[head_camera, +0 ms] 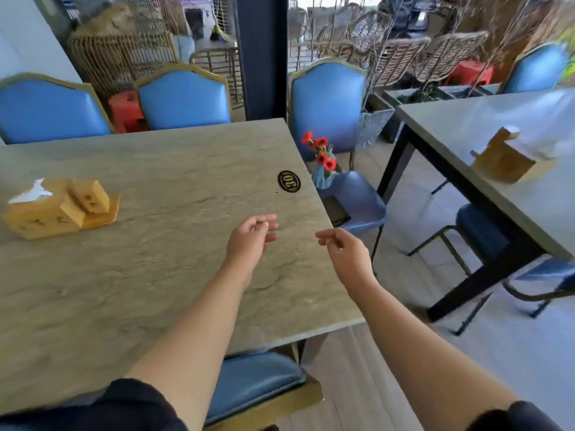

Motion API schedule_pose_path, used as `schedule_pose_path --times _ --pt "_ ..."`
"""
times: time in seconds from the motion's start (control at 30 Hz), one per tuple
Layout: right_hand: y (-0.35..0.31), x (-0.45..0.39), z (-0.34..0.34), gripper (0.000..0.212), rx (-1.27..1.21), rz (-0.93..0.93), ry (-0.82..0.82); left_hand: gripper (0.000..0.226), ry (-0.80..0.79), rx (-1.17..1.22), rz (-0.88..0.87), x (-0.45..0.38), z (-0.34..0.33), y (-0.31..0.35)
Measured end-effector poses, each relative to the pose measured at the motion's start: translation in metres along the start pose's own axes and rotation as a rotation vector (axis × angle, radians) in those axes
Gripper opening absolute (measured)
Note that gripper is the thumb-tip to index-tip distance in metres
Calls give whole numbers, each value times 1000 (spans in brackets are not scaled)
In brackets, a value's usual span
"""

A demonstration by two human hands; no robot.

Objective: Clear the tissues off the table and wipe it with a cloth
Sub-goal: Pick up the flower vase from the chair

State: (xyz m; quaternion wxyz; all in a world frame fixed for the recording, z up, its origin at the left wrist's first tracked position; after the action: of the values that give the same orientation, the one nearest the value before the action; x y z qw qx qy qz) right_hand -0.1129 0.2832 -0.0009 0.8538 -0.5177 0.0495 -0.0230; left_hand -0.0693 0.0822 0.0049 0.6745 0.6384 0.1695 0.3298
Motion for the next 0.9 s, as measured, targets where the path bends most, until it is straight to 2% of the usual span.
schedule_pose_path --times 0.3,0.63,0.9 --pt "60 -111 45 25 54 -18 68 32 -47 39 31 -50 -137 -10" --pt "104 -279 5 25 -18 -111 -76 26 9 -30 23 -160 -272 -30" --pt "142 -394 -29 27 0 -125 -140 28 152 -155 91 -218 -335 -57"
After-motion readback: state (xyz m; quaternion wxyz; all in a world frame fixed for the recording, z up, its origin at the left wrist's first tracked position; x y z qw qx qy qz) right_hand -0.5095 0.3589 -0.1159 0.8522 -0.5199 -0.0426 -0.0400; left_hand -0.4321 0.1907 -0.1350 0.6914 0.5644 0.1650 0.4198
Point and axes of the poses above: each hand's wrist, its own x-axis away from the middle knuckle, its own z-axis out of the back of the hand, y = z × x, the point moved 7 cm from there along -x, towards the middle knuckle, and after that the axes turned 14 degrees about y, right-handed, at the moved point
